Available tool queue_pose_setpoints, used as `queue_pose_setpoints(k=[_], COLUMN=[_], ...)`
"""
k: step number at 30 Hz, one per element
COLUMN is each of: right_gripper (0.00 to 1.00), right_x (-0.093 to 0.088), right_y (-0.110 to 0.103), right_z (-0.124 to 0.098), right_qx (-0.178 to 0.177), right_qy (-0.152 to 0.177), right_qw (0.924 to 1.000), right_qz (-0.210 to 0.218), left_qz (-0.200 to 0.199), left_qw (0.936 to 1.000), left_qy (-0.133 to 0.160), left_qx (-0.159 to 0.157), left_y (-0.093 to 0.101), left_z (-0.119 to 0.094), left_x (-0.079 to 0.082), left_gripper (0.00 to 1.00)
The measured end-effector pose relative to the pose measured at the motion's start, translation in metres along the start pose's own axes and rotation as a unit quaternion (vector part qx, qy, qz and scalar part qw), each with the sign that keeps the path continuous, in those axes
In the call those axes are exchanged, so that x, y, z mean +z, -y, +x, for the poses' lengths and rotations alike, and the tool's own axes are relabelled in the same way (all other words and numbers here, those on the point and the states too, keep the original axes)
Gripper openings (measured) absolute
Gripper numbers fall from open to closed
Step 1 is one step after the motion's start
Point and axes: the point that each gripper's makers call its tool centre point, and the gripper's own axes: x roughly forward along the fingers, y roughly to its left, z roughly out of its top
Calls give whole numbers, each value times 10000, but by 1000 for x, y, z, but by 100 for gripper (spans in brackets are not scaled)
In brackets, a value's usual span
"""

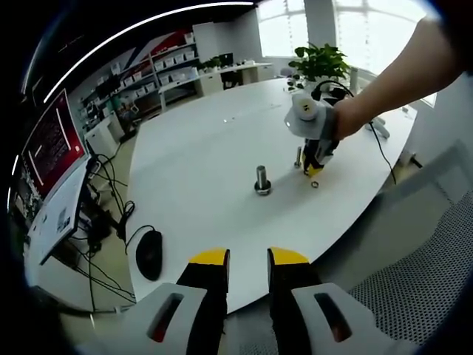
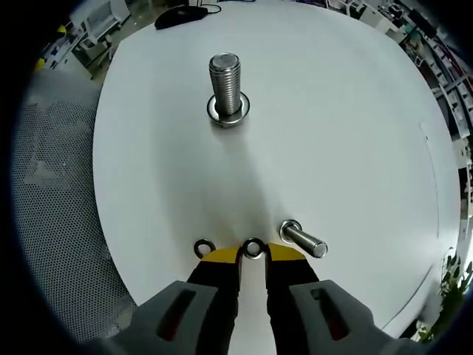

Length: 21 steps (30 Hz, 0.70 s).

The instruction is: Place the washer onto the threaded stud by aligning its center hole with the stud, sliding it down to the base, and recovering from edge contact or off-axis alignment until the washer reaches the visible bottom stop.

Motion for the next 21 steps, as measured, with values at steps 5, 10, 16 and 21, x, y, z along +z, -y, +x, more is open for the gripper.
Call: queue_pose_setpoints(k=[5, 10, 16, 21], right_gripper=[15, 14, 14, 14], right_x=[0, 0, 0, 0], right_y=[0, -1, 2, 2], right_z=[0, 0, -1, -1], right_qx=[-34, -56, -5, 28], right_qy=[69, 138, 282, 369], right_qw=[10000, 9998, 9995, 9990], right_qz=[-49, -88, 123, 260], left_qz=[0, -9, 2, 15], left_qw=[10000, 10000, 10000, 10000], left_qy=[-2, -4, -12, -29], left_qx=[-3, -6, -16, -33], left_y=[0, 0, 0, 1], left_z=[0, 0, 1, 1], left_x=[0, 0, -1, -1], left_gripper=[18, 18, 18, 18])
